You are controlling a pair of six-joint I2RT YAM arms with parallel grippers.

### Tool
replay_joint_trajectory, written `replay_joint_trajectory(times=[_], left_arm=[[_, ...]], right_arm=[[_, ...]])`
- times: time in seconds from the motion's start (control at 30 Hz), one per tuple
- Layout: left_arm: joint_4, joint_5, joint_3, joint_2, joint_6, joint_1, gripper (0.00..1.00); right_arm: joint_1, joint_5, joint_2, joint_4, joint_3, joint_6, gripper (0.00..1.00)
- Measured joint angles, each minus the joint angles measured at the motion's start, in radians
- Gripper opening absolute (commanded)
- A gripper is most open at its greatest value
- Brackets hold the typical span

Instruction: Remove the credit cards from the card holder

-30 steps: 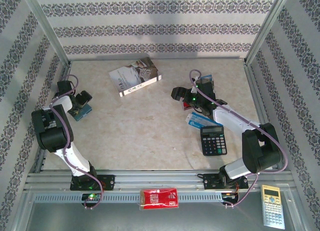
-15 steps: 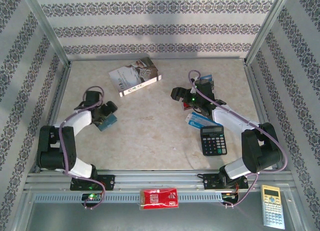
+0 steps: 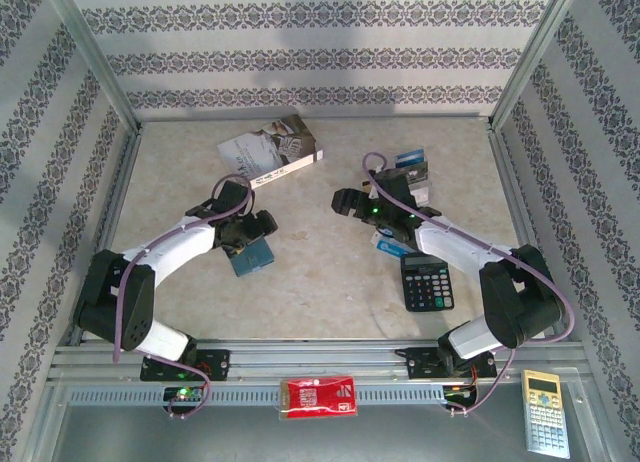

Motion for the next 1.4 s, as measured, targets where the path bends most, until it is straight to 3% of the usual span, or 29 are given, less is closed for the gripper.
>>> replay_joint_trajectory(times=[0.27,0.47,0.63,0.97,1.17,1.4], left_arm=[[-0.073,-0.024,0.112,0.104,0.296,0.092,0.86],[-0.108,-0.012,0.103,0.188,0.372,0.105,0.86],[-0.106,0.047,0.051,0.187,0.384,0.105,0.82],[-0.119,0.228,-0.108,0.016,0.34,0.035,0.6],[-0.093,0.317,-0.188,-0.043,0.286,0.025,0.58],[-0.074,0.309,-0.192,-0.067,0.273,0.039,0.52]], right_arm=[[0.169,0.006,0.068,-0.004,0.012,0.038,0.84],[0.207,0.005,0.14,-0.008,0.042,0.064,0.83],[0.208,0.003,0.151,-0.004,0.059,0.07,0.84],[0.21,-0.006,0.176,-0.004,0.062,0.085,0.79],[0.231,-0.039,0.226,-0.004,0.085,0.095,0.69],[0.277,-0.093,0.31,-0.032,0.157,0.084,0.52]])
